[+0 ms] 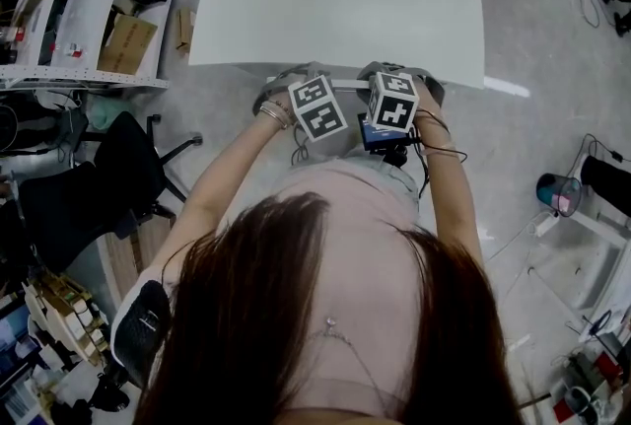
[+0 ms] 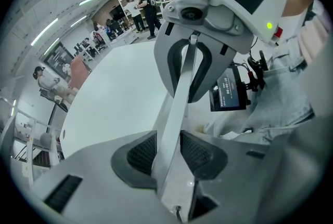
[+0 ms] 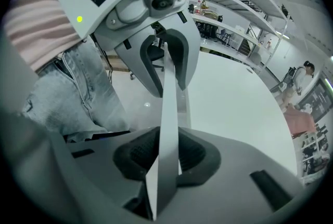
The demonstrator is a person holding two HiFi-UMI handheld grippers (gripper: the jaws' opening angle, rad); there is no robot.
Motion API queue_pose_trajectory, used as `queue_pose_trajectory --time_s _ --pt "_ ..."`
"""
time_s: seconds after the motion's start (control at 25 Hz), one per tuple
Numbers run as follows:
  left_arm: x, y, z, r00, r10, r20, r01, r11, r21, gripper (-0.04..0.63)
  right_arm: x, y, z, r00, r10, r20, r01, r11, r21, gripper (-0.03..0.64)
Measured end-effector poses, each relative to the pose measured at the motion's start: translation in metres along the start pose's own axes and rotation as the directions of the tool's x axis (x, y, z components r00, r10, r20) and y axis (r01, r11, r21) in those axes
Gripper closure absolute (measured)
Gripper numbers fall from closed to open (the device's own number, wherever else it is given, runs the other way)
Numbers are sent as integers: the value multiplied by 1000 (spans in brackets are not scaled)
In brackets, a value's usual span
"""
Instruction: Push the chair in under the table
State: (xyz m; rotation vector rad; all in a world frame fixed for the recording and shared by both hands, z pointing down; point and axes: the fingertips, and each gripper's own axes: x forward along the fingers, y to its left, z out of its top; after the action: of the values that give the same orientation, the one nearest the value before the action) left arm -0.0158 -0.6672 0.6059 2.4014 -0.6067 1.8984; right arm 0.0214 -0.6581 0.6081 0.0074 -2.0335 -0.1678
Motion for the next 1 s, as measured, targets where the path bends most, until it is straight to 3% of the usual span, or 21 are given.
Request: queue_pose_trajectory --time_s 1.0 --pt "11 24 6 999 7 -34 -7 1000 -3 449 5 -25 -3 1000 -3 -12 3 1000 -14 525"
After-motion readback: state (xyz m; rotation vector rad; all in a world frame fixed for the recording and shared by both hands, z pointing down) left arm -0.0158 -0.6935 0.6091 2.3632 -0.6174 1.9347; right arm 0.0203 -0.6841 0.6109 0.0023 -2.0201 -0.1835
